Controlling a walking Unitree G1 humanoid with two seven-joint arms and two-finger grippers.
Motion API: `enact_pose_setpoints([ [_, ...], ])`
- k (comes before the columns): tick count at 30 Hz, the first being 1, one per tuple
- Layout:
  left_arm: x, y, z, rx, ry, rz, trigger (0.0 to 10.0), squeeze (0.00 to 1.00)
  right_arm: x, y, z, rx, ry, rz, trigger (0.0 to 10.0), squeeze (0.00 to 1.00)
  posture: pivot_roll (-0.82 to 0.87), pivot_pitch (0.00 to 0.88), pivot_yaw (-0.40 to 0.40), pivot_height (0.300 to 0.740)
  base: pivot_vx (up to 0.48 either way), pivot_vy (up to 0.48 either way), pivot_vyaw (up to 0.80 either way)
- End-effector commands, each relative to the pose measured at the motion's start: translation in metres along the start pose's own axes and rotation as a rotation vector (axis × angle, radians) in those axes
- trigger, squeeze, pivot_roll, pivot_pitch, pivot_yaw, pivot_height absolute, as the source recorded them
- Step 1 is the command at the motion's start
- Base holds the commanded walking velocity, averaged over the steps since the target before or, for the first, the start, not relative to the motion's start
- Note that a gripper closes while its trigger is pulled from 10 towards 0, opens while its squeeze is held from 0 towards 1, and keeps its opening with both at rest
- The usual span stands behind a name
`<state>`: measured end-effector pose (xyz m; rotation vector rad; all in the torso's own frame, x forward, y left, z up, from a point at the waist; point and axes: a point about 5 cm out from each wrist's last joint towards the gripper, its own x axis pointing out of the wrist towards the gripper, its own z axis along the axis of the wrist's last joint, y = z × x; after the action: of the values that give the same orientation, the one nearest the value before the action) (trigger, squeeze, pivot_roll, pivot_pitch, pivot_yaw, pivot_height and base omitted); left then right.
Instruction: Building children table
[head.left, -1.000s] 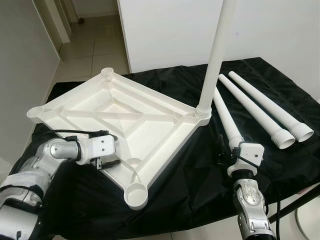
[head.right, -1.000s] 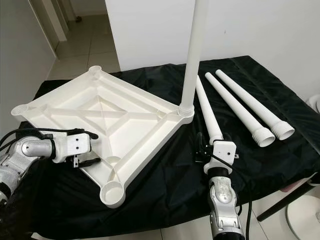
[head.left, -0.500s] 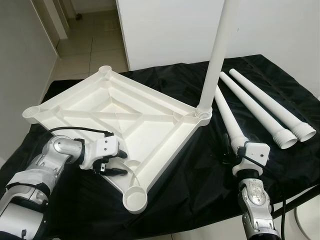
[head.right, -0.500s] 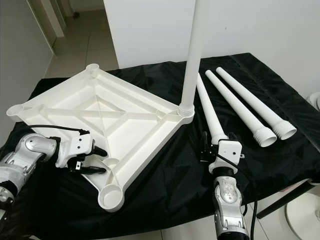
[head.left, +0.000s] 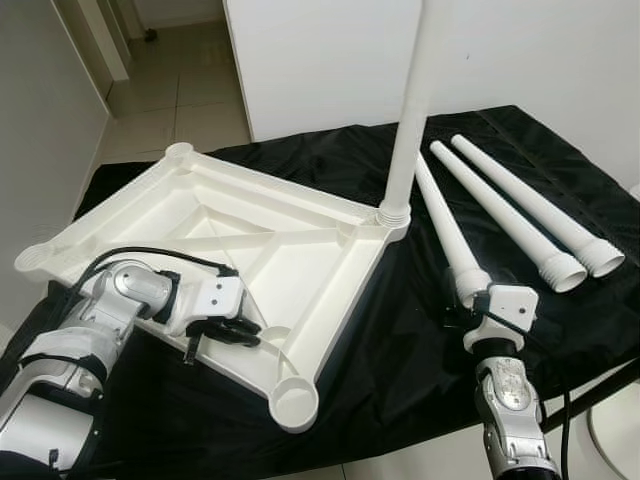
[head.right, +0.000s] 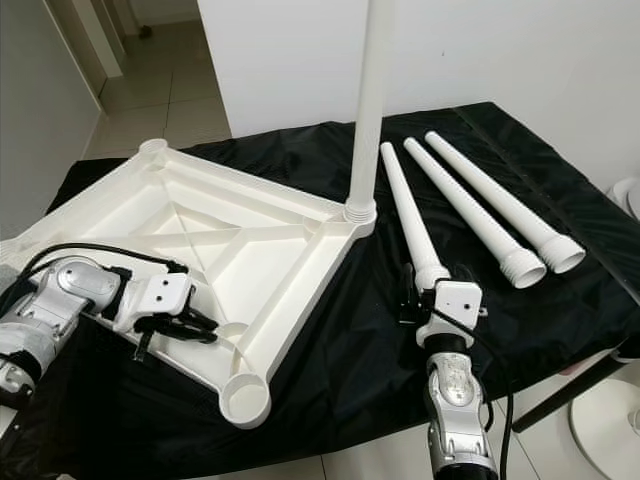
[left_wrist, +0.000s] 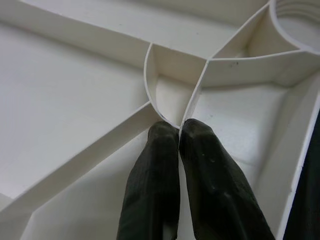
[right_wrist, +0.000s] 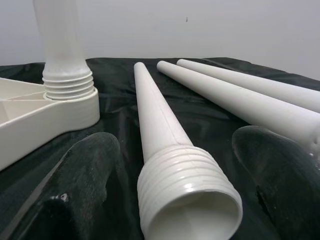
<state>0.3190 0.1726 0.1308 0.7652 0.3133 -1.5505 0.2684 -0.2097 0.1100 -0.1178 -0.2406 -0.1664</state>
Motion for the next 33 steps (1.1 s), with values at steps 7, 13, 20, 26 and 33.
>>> enact_pose_setpoints([
  [7,0.012,0.005,-0.010,-0.140,-0.082,0.250,1.6,0.00,-0.003,0.003,0.000,0.012,0.005,-0.007,10.0,0.00,-0.10,0.052,0.105,0.740,0.000,0.000,0.00],
  [13,0.014,0.011,-0.014,-0.183,-0.097,0.421,0.3,0.00,-0.004,0.005,0.000,0.017,0.006,-0.007,10.0,0.00,-0.10,0.059,0.103,0.740,0.000,0.000,0.00],
  [20,0.010,0.017,-0.020,-0.216,-0.052,0.604,10.0,0.00,-0.004,0.007,-0.001,0.022,0.009,-0.005,10.0,0.00,-0.10,0.063,0.100,0.740,0.000,0.000,0.00],
  [26,0.005,0.013,-0.023,-0.258,-0.090,0.578,10.0,0.76,-0.003,0.008,0.000,0.024,0.009,0.004,10.0,0.00,-0.09,0.063,0.093,0.740,0.000,0.000,0.00],
  [33,-0.008,0.016,-0.025,-0.239,-0.060,0.583,10.0,0.00,-0.004,0.008,-0.001,0.023,0.010,0.005,10.0,0.00,-0.09,0.059,0.093,0.740,0.000,0.000,0.00],
])
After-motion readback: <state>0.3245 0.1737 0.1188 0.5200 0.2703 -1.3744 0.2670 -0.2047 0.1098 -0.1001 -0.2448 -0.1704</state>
